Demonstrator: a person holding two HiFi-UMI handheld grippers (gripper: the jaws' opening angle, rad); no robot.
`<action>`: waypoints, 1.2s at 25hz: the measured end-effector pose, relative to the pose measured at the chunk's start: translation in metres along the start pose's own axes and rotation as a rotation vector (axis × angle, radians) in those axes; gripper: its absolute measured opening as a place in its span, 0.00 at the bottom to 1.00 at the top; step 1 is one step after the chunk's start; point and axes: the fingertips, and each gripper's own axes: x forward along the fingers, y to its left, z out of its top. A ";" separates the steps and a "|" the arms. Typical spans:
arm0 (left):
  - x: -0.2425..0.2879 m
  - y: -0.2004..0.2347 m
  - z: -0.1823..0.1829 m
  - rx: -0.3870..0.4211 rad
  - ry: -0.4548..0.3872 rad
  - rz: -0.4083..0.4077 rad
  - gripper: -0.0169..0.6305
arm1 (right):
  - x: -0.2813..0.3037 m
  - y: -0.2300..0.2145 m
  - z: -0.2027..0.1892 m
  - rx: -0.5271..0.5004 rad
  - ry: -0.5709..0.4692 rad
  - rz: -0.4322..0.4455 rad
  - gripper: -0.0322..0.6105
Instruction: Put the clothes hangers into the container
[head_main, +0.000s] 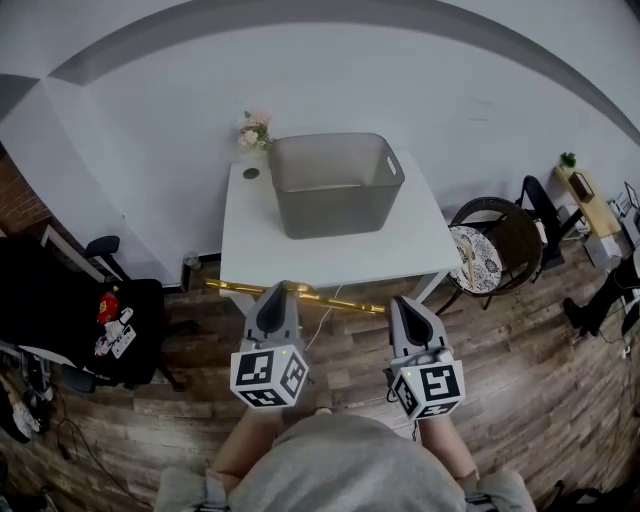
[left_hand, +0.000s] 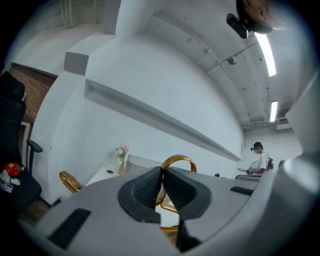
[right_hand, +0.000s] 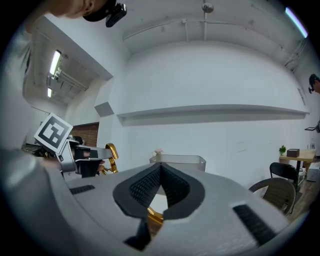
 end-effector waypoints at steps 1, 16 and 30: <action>0.005 0.002 0.002 -0.002 0.000 -0.005 0.05 | 0.003 0.000 -0.001 0.001 0.000 -0.003 0.05; 0.082 0.002 0.040 -0.031 -0.037 -0.063 0.05 | 0.033 -0.011 -0.018 0.015 0.063 0.007 0.05; 0.197 -0.012 0.081 -0.023 -0.093 -0.085 0.05 | 0.123 -0.074 -0.003 0.010 0.022 0.048 0.05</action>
